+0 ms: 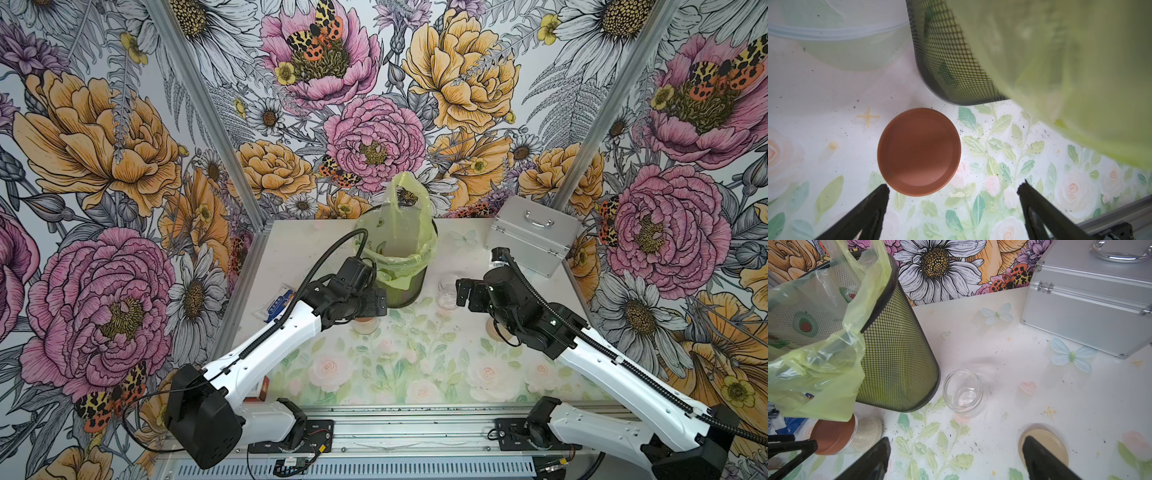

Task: Empty moldy rice from jars
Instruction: Pick up the jar from the center of the board.

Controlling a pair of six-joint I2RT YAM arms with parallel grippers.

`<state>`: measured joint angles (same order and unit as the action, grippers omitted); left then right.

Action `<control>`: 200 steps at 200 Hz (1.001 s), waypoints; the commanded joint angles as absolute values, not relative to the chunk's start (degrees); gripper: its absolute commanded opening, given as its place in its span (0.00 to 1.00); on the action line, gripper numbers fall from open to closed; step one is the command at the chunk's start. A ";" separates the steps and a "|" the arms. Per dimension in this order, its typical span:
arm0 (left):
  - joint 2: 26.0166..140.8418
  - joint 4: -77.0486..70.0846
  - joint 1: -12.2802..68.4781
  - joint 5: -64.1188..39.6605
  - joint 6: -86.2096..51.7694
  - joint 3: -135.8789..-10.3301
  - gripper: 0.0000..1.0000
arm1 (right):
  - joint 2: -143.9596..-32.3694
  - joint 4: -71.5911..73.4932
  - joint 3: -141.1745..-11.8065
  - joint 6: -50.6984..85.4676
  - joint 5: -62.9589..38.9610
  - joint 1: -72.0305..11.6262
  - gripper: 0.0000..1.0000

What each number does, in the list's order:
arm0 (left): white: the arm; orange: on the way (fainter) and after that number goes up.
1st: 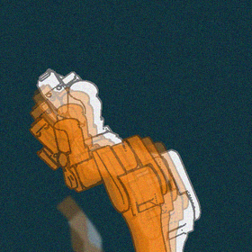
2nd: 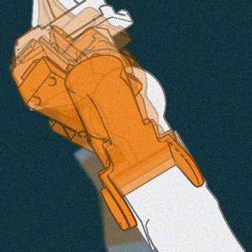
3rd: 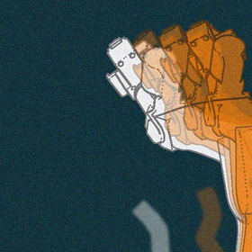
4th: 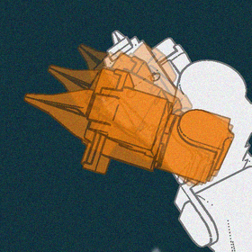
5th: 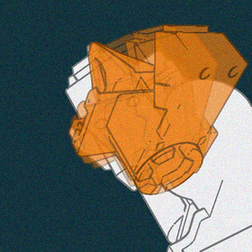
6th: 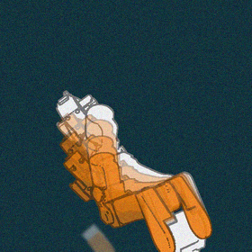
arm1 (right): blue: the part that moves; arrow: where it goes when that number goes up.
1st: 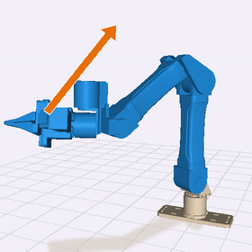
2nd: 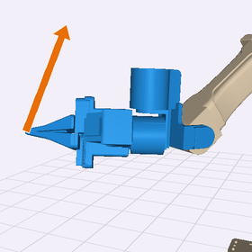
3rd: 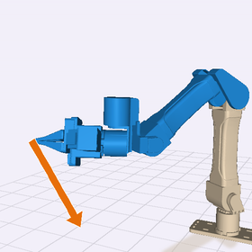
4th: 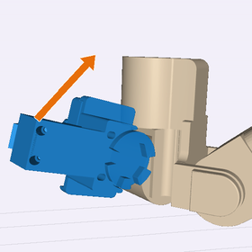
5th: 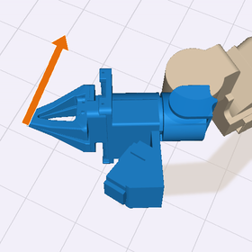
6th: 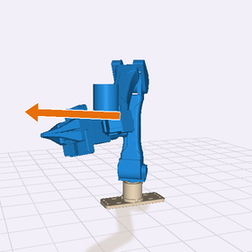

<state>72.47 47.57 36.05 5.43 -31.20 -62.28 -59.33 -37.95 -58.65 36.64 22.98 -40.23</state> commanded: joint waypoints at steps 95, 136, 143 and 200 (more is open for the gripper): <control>68.66 37.49 36.08 10.22 -29.71 -50.80 0.99 | -58.96 -39.30 -59.48 37.35 19.16 -41.88 1.00; 70.39 34.77 35.24 8.81 -28.42 -50.09 0.99 | -60.36 -39.29 -60.27 37.44 19.16 -42.43 1.00; 70.96 34.57 34.84 8.31 -28.15 -50.32 0.99 | -60.60 -39.33 -60.37 37.44 19.16 -42.45 1.00; 76.47 32.63 32.16 3.52 -25.77 -51.82 0.99 | -61.52 -39.30 -60.47 37.44 19.16 -42.71 1.00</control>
